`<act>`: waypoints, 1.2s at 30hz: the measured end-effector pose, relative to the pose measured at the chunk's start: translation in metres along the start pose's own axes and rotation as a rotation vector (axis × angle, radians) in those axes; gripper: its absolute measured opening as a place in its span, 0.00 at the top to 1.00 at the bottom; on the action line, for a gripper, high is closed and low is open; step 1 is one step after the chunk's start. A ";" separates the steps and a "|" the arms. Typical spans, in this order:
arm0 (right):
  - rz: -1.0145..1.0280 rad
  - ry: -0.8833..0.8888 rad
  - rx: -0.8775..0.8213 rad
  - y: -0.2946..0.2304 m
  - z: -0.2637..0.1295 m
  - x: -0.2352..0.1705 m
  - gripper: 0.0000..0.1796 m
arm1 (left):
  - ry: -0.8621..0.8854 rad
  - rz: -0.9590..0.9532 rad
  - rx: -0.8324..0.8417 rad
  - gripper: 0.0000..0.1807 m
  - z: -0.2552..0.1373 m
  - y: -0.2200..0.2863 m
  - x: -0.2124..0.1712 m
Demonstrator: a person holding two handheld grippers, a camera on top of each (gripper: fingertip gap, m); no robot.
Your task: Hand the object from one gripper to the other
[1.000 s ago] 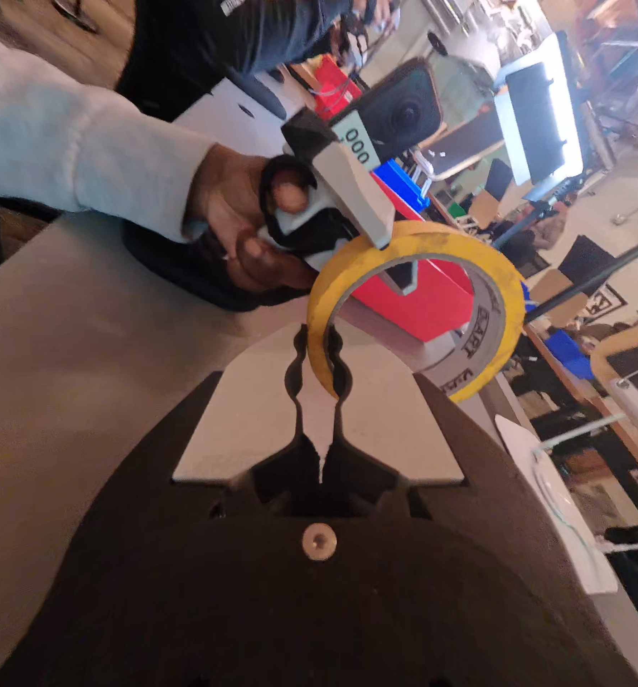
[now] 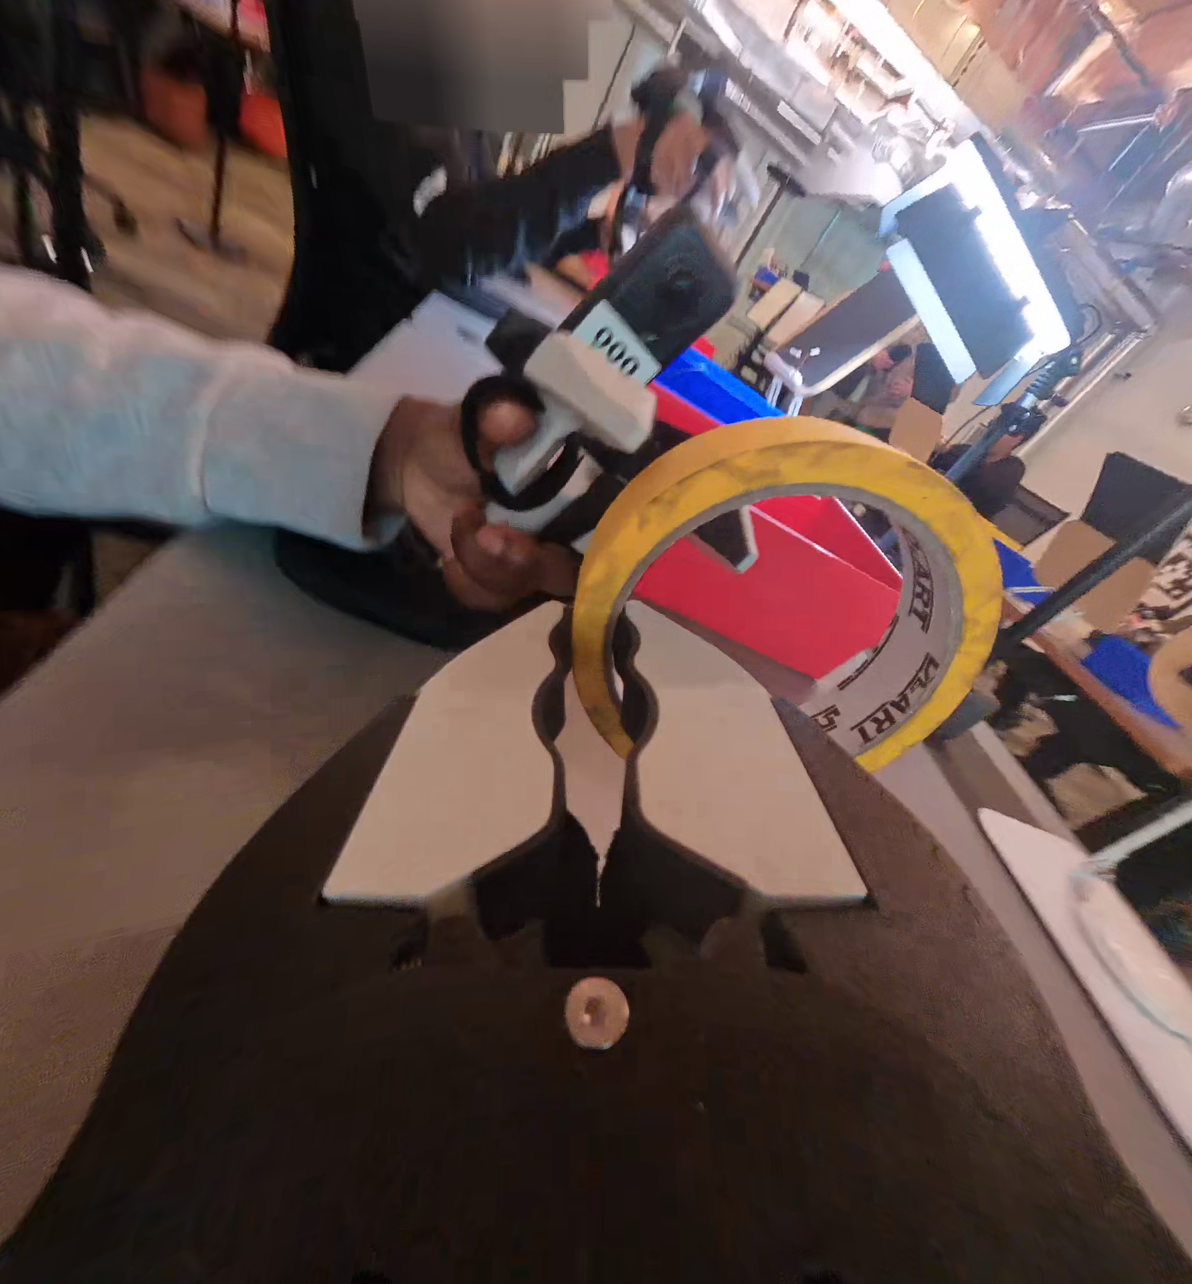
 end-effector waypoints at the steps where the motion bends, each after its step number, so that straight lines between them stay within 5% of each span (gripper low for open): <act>1: -0.055 -0.044 0.013 -0.004 0.003 -0.002 0.94 | -0.025 -0.018 0.004 0.81 0.001 -0.002 -0.002; 3: -0.139 -0.132 0.029 -0.010 0.009 -0.007 0.94 | -0.060 0.014 -0.006 0.91 0.002 0.000 -0.004; 7: -0.100 -0.137 0.044 -0.012 0.010 -0.010 0.93 | -0.100 0.139 0.005 0.92 0.005 0.005 -0.008; 12: 0.330 0.028 0.141 0.002 0.002 -0.007 0.72 | -0.116 0.315 0.092 0.94 0.006 0.004 -0.010; 15: 0.578 0.152 0.143 0.012 -0.002 -0.008 0.69 | -0.199 0.394 0.106 0.94 0.011 0.005 -0.019; 17: 0.699 0.227 0.145 0.016 -0.003 -0.008 0.70 | -0.285 0.432 0.147 0.94 0.015 0.000 -0.026; 21: 0.844 0.255 0.149 0.021 -0.005 -0.017 0.90 | -0.333 0.468 0.194 0.94 0.017 -0.003 -0.031; 31: 0.297 0.115 0.106 0.006 -0.002 -0.002 0.94 | -0.014 0.119 -0.010 0.77 0.003 0.008 -0.002; 36: 0.069 -0.089 0.133 -0.011 0.012 -0.010 0.93 | -0.070 0.008 0.037 0.91 0.002 -0.003 -0.006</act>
Point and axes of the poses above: each gripper's, where its closed fingertips meet, z out along the fingers, x out of its top, y = z × x across the jaws, the point moved 8 cm from there along -z, back along the fingers, and after that the axes turned 15 degrees about -z, right-handed, at the moved point
